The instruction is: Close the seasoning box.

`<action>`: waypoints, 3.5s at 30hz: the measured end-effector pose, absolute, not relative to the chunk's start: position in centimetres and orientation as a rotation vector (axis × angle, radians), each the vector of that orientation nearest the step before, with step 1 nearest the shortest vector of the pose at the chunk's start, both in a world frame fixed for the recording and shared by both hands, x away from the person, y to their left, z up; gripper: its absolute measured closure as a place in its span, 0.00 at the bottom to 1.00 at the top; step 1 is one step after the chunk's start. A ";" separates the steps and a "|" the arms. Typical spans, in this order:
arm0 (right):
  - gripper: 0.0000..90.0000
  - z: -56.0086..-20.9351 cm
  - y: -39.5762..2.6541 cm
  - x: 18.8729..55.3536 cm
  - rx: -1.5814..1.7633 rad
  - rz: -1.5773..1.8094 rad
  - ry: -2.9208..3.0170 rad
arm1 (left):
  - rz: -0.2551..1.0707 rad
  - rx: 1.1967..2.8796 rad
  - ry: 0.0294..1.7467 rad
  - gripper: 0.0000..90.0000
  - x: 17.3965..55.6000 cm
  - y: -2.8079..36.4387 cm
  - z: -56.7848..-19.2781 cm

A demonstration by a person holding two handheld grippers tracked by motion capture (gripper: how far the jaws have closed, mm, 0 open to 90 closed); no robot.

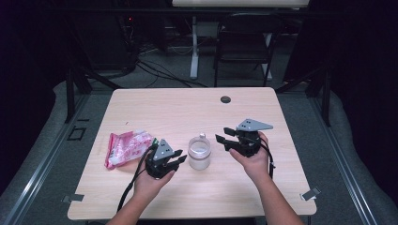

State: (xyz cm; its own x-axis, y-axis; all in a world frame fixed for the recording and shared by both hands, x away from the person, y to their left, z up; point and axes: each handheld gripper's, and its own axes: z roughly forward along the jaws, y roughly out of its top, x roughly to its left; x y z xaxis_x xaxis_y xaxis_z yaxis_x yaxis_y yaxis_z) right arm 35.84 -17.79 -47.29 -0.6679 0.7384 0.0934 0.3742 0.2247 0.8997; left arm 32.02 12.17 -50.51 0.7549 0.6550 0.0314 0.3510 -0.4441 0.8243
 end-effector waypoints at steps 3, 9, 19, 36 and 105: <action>0.58 -47.3 -17.8 35.9 1.032 1.424 2.153 | 0.466 2.050 0.773 0.72 32.1 13.1 -50.0; 0.58 -47.3 -17.9 35.8 1.037 1.426 2.143 | 0.506 1.995 0.821 0.63 32.2 15.4 -48.9; 0.57 -47.4 -17.8 35.9 1.041 1.424 2.144 | 0.603 1.929 0.925 0.51 32.1 20.2 -48.2; 0.54 -47.8 -17.8 36.1 1.051 1.396 2.162 | 0.619 1.825 1.094 0.47 31.2 26.1 -50.9; 0.56 -54.9 -18.2 38.9 1.304 1.148 2.230 | 0.646 1.947 1.062 0.45 32.0 25.2 -54.2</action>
